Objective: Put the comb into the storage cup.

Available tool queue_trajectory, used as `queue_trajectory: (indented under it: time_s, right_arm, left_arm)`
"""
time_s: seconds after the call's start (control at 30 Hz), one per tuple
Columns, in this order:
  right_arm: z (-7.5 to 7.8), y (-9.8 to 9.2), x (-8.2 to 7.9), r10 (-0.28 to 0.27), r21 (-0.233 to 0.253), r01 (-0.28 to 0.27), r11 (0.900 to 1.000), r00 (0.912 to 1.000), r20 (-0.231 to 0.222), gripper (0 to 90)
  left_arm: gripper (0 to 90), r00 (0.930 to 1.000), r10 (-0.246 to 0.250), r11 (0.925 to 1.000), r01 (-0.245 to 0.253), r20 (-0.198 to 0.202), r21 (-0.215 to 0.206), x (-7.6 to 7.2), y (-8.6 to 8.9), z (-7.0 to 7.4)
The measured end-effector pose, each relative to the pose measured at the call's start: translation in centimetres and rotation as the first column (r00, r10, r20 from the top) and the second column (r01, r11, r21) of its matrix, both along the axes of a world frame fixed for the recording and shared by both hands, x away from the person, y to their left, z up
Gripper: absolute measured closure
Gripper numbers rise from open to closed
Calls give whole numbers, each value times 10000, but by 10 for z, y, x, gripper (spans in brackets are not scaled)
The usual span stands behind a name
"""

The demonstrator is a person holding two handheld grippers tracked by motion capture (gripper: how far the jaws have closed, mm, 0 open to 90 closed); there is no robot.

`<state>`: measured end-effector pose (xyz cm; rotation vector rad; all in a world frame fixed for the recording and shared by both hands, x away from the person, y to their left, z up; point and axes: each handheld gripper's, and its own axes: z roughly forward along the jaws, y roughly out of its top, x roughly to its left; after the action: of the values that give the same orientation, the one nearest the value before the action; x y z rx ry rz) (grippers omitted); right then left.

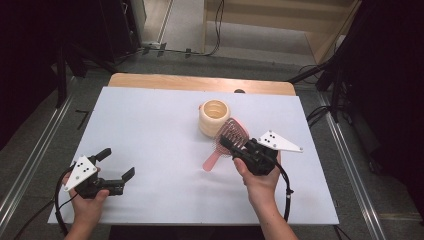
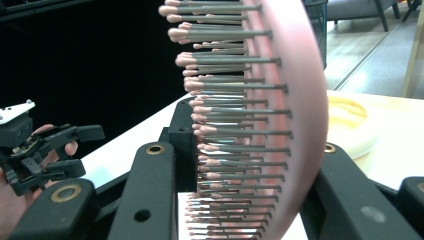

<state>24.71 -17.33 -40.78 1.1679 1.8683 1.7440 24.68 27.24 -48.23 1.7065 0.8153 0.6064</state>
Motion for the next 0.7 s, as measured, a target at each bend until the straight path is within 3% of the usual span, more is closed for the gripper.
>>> queue_trajectory:
  time_s: [0.7]
  right_arm:
    - [15,-9,15,-229,-165,232,9996,9996,183,622]
  left_arm:
    - [0,9999,40,9996,-43,-104,-264,1,4,-4]
